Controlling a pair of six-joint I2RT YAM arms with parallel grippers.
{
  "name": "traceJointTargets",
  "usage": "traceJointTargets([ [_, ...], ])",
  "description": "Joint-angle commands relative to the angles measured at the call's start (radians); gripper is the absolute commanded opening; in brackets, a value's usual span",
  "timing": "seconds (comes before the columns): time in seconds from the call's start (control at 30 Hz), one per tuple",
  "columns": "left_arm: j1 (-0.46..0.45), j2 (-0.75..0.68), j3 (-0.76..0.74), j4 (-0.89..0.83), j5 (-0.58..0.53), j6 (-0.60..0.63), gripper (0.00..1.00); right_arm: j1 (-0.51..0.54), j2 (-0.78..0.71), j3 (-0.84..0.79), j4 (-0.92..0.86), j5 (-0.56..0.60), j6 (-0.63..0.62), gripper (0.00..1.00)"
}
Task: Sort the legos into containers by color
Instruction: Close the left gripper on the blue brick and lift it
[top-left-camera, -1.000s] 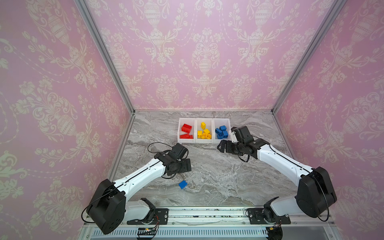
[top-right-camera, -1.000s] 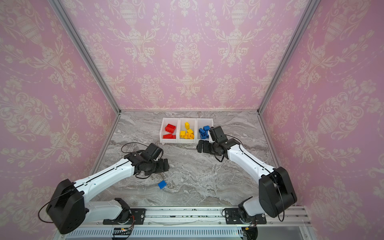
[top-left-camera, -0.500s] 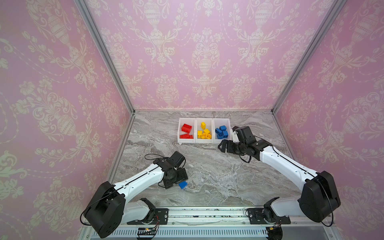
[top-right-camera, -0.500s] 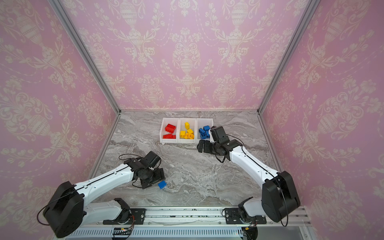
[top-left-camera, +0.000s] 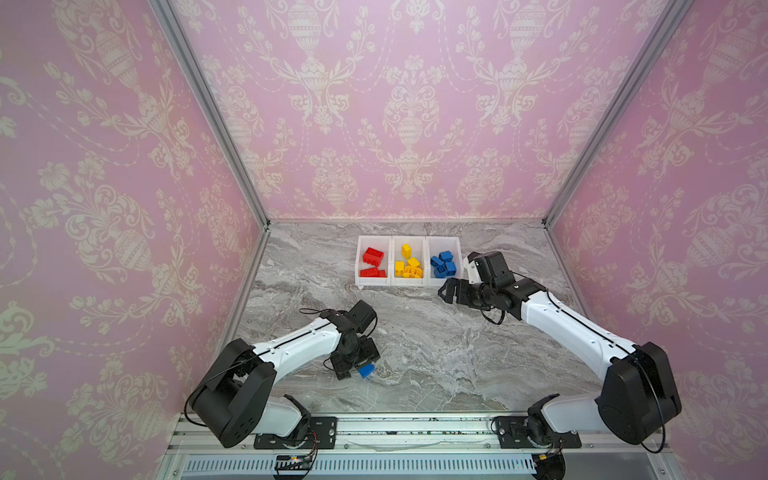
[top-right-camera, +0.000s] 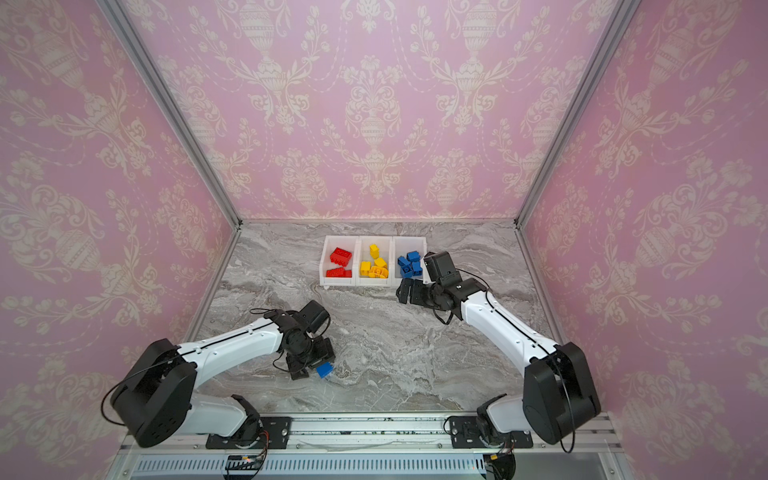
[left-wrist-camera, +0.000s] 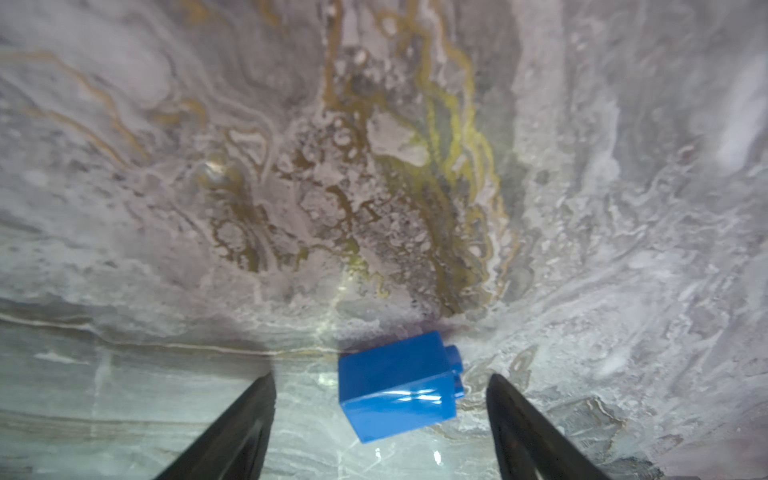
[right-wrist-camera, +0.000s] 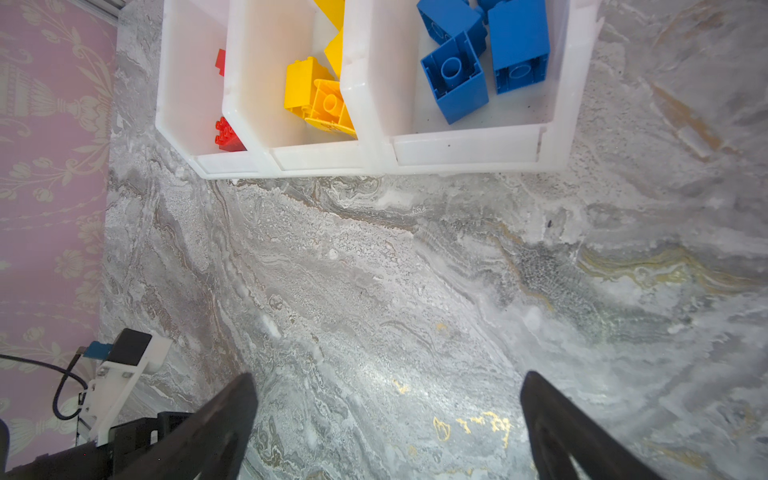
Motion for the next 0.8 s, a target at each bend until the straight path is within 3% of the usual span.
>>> traceJointTargets([
  [0.0, -0.007, 0.03, 0.054, -0.043, 0.006, -0.013, 0.8, -0.01, -0.025, -0.025, 0.012, -0.014, 0.001, 1.0],
  [0.27, -0.031, 0.093, 0.087, -0.075, 0.011, -0.012, 0.74, -0.033, -0.027, -0.025, 0.004, -0.025, -0.007, 1.0],
  [0.5, -0.048, 0.077, 0.118, -0.164, -0.05, -0.039, 0.7, -0.051, -0.037, -0.034, 0.004, -0.031, -0.006, 1.0],
  [0.77, -0.076, 0.11, 0.121, -0.13, -0.063, -0.099, 0.68, -0.061, -0.031, -0.04, 0.013, -0.05, -0.002, 1.0],
])
